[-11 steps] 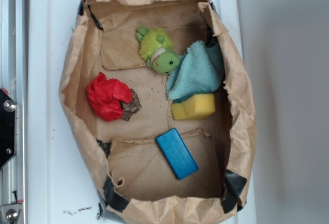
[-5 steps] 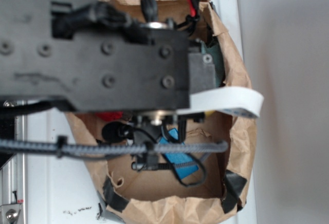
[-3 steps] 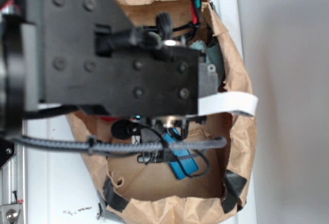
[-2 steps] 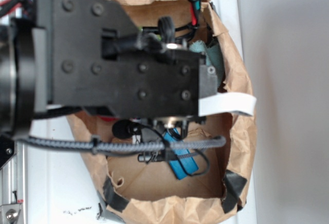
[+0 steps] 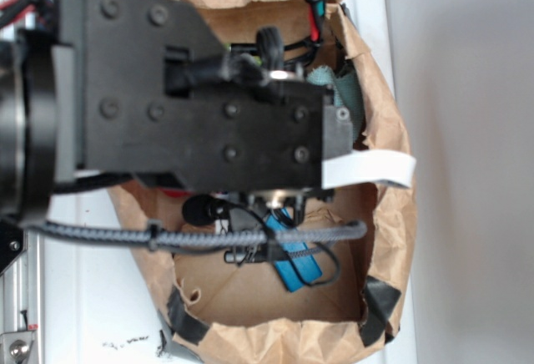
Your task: Grab the rock.
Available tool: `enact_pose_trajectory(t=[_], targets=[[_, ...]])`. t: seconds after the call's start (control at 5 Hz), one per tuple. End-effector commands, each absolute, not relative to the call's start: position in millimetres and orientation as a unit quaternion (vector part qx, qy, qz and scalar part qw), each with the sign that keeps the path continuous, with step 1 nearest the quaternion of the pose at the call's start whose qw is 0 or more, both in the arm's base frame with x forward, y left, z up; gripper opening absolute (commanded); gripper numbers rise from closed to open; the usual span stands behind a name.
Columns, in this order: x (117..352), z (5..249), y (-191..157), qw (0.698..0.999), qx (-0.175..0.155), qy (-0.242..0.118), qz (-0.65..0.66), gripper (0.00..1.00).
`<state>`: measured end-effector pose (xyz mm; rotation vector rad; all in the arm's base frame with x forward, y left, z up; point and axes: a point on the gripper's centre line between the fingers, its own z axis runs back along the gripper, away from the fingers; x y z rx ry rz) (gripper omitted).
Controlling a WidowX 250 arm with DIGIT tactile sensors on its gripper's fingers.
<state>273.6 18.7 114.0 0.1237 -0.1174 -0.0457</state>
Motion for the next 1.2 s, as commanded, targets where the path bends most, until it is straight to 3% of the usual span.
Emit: enact_pose_trajectory(t=[0.0,0.4,1.0], targets=[[280,115,12,0.993,0.068,-0.088,-0.027,1.0],[287,95,3,0.993,0.062,-0.093,-0.045,1.0],[285,75,-2,0.992,0.075,-0.064,-0.074,1.0]])
